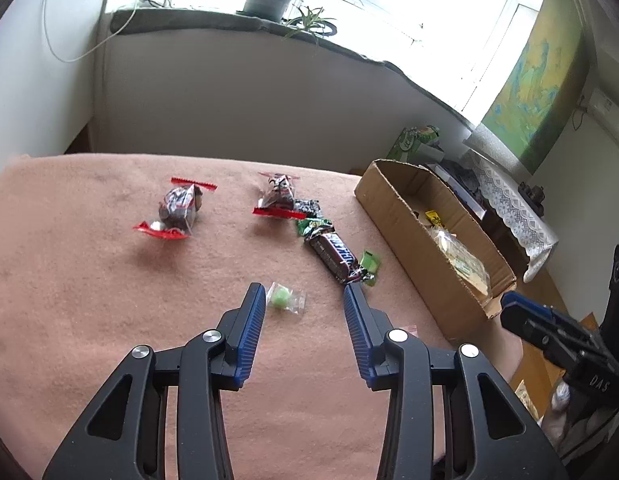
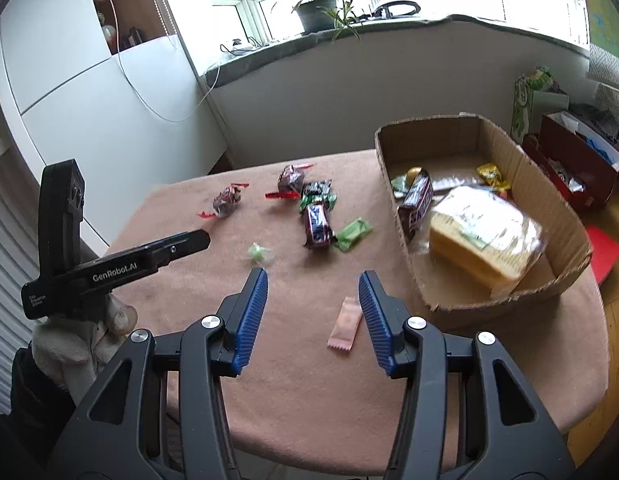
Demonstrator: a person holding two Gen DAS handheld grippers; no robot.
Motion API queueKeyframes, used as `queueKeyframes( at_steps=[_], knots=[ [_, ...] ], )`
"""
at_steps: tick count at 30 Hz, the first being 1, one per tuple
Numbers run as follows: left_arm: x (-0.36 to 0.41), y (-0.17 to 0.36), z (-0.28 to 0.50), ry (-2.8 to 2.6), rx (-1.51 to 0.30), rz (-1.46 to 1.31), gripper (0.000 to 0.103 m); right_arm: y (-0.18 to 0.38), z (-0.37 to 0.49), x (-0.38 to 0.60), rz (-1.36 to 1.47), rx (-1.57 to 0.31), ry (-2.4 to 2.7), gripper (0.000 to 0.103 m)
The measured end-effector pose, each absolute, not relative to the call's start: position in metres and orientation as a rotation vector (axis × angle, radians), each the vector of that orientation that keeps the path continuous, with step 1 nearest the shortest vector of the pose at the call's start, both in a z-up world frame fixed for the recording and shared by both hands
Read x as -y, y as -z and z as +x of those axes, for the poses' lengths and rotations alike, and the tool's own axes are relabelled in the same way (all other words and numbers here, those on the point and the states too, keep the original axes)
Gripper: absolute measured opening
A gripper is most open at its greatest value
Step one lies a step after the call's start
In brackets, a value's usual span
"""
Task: Organize snacks
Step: 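Move both grippers back to the pink candy and green candy on the table, then grasp the pink candy with the right gripper while the left grasps the green candy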
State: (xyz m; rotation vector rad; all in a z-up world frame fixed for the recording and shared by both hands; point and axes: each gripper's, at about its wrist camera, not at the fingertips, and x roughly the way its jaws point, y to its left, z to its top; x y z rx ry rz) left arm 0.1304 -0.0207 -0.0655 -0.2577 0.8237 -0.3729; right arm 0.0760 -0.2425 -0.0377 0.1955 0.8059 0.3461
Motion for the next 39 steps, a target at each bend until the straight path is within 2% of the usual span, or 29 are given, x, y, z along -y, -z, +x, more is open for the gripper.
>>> queueKeyframes(
  at_steps=[15,34,39],
  knots=[
    [0.027,0.107,0.142,0.403,-0.938,-0.294,0.04,0.102,0.082,0.233,0.185,-0.956,-0.284,0.05],
    [0.056,0.114,0.169,0.361,-0.963,-0.131,0.04,0.117,0.108,0.218,0.093,-0.952,-0.229,0.049],
    [0.066,0.115,0.171,0.349,-0.952,-0.079,0.04,0.118,0.11,0.215,0.069,-0.947,-0.228,0.045]
  ],
)
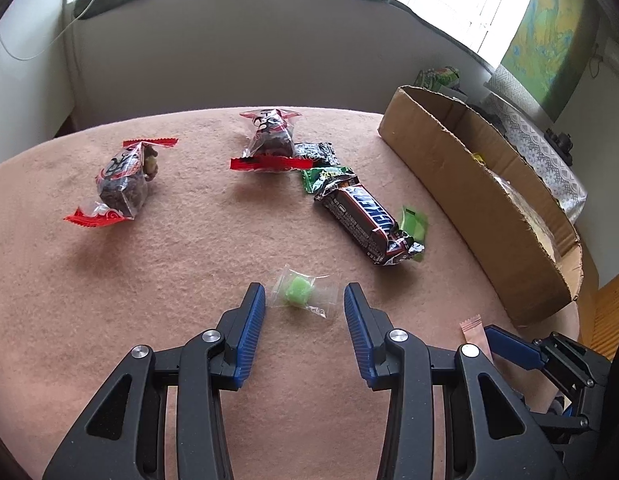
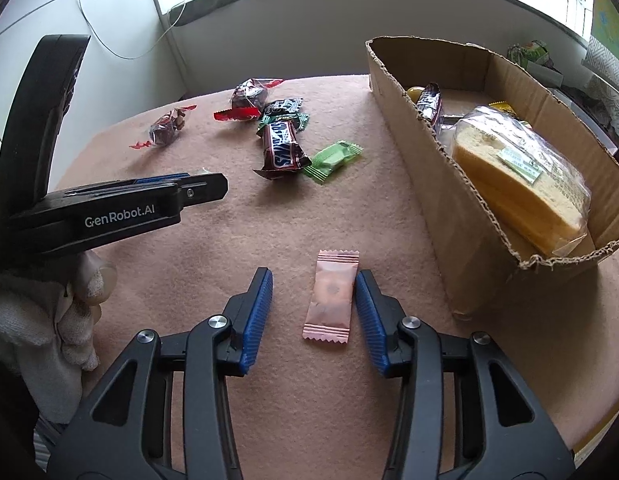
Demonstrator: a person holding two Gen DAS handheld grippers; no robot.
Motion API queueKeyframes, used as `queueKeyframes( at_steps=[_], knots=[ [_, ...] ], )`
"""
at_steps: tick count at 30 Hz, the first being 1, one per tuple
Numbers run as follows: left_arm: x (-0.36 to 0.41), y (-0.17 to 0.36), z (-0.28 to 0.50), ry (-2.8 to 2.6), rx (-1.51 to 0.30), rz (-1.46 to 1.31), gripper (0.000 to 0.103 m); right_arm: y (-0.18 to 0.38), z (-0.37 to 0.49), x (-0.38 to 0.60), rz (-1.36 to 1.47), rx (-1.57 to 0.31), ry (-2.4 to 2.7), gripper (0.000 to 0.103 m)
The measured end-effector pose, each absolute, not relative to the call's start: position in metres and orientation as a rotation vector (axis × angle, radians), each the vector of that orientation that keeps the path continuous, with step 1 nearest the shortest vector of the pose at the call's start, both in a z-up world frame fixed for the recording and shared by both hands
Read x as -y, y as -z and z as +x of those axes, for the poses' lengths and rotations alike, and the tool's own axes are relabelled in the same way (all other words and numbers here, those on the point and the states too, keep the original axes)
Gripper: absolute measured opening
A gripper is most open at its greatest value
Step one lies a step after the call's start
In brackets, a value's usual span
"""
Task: Organize snacks
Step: 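Grasp the pink candy with the right gripper while the left grasps the green candy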
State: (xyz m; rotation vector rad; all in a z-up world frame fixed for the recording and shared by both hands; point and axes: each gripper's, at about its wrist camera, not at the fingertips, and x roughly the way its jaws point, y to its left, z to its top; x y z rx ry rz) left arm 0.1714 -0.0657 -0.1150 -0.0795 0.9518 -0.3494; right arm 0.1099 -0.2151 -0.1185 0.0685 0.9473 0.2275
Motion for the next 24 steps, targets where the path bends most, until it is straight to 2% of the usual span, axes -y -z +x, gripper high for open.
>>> queueKeyframes(
  at_steps=[2,4,10,24],
  knots=[
    [0.07,0.116,0.174,0.342,-0.946,-0.049,0.04,0.119,0.109,0.213,0.05,-0.944,-0.225,0.043],
    [0.074,0.116,0.174,0.335,-0.934,-0.016,0.039,0.12,0.108,0.211,0.022,-0.936,-0.212,0.037],
    [0.078,0.118,0.174,0.321,-0.908,0.018,0.025,0.121,0.105,0.214,-0.009,-0.923,-0.192,0.021],
    [0.07,0.107,0.158,0.334,-0.889,-0.007,0.017,0.114,0.097,0.222,0.067,-0.916,-0.228,0.02]
  ],
)
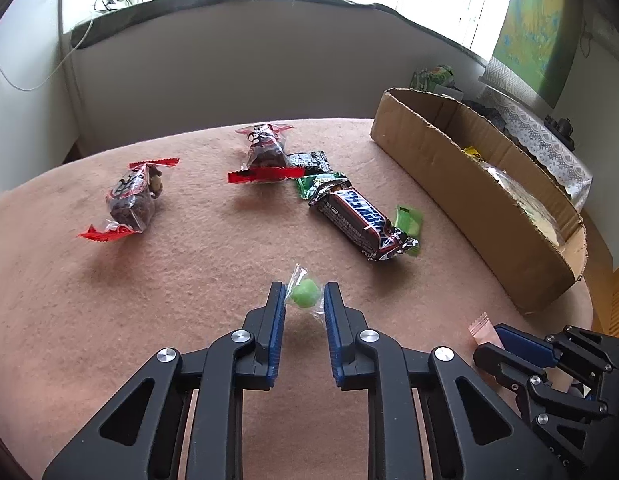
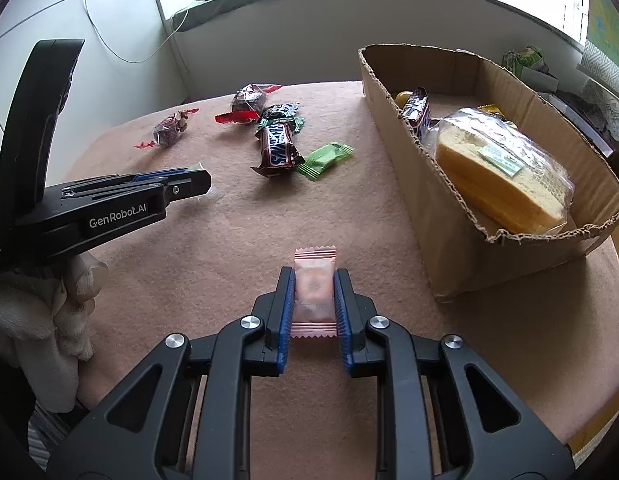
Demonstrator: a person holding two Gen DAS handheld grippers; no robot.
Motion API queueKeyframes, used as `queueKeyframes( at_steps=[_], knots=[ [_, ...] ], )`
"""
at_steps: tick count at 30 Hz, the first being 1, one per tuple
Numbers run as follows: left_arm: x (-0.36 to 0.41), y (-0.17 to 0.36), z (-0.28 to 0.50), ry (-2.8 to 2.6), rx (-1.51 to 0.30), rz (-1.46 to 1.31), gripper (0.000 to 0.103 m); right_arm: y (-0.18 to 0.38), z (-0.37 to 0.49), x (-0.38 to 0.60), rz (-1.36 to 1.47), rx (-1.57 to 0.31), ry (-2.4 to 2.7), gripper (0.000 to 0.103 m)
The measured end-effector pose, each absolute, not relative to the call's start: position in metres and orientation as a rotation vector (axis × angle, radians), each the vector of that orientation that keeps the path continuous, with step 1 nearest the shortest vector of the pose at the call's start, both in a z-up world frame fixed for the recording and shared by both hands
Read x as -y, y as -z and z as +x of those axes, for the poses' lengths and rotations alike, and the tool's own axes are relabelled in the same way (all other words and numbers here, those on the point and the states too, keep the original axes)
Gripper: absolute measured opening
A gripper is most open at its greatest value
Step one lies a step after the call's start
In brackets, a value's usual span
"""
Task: Organize snacks
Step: 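Grasp the pink candy with the right gripper while the left grasps the green candy, then carry both candies over the cardboard box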
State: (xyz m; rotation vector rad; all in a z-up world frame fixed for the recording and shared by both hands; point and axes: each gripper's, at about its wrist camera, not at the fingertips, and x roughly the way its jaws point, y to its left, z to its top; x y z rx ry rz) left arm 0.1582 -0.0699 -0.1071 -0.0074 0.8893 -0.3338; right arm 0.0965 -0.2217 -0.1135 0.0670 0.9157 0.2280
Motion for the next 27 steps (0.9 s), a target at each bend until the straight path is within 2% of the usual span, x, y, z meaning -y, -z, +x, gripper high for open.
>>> queueKeyframes(
  at_steps=[12,27],
  knots=[
    [0.071,0.098,0.151,0.336,-0.861,-0.025,0.016,0.097,0.083,0.23,0.093,-0.875,-0.236,0.02],
    [0.076,0.049,0.141,0.408,-0.765,-0.115,0.016,0.029,0.076,0.257,0.11,-0.719,-0.257,0.02]
  ],
)
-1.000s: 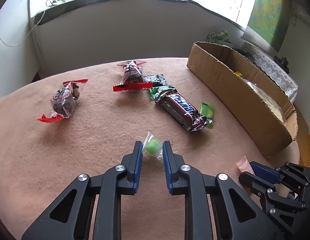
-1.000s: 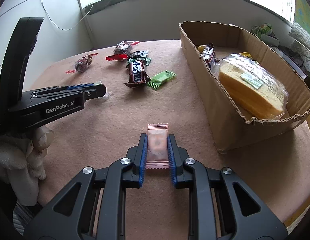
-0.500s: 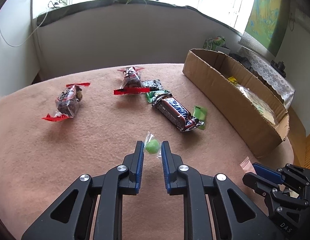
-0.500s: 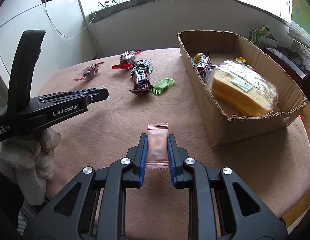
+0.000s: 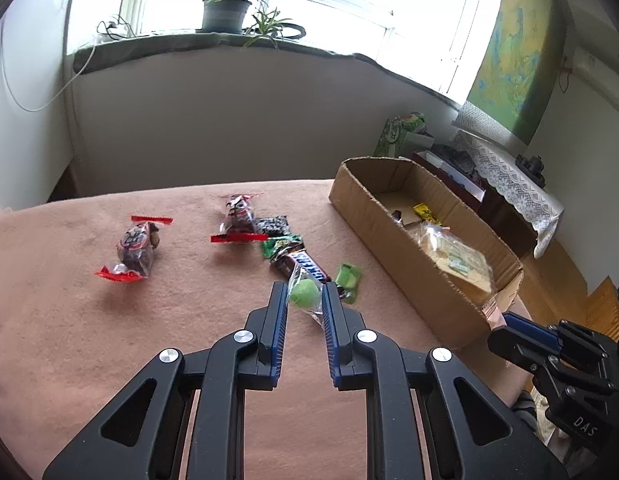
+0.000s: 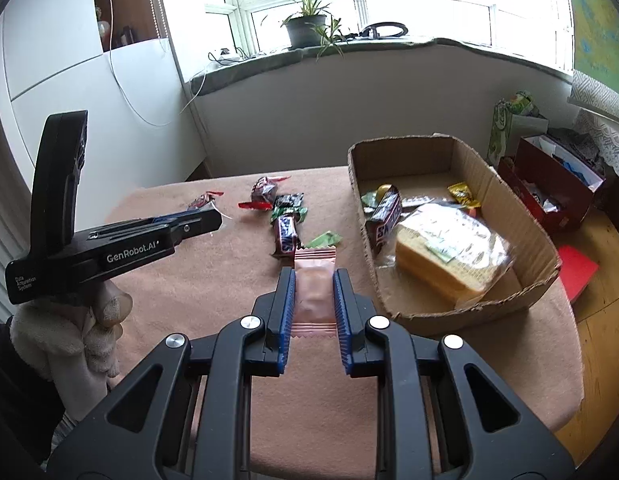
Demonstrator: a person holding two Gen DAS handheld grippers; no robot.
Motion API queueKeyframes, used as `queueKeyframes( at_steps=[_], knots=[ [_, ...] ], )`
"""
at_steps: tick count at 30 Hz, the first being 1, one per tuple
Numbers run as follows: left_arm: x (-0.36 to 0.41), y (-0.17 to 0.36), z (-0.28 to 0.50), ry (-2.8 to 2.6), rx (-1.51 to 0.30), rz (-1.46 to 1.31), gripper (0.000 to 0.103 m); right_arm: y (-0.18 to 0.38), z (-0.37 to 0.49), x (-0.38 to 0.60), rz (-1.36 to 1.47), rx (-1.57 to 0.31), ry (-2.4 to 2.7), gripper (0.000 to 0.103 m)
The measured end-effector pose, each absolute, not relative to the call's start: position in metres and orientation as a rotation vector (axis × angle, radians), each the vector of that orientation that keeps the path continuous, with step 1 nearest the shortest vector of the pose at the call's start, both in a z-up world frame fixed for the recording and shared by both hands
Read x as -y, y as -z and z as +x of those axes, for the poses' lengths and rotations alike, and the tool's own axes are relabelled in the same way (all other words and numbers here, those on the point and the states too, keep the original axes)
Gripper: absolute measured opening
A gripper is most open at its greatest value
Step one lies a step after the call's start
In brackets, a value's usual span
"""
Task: Organize snacks
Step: 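Carry both candies over the cardboard box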
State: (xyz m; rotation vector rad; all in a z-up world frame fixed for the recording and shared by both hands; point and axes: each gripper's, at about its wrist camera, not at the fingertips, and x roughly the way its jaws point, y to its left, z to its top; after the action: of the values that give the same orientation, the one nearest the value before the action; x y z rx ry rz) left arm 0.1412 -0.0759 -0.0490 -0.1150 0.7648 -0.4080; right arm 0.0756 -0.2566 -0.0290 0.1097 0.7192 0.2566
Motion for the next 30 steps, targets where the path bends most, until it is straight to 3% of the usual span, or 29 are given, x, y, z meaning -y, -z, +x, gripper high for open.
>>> queueKeyframes(
  at_steps=[13,30],
  knots=[
    [0.139,0.027,0.144,0.535,-0.726,-0.1,0.016,-0.013,0.121,0.316,0.079,-0.623,-0.16,0.02],
    [0.213,0.036,0.164,0.649,-0.783,-0.064,0.016,0.003,0.226,0.362,0.112,-0.7,-0.158,0.02]
  ],
)
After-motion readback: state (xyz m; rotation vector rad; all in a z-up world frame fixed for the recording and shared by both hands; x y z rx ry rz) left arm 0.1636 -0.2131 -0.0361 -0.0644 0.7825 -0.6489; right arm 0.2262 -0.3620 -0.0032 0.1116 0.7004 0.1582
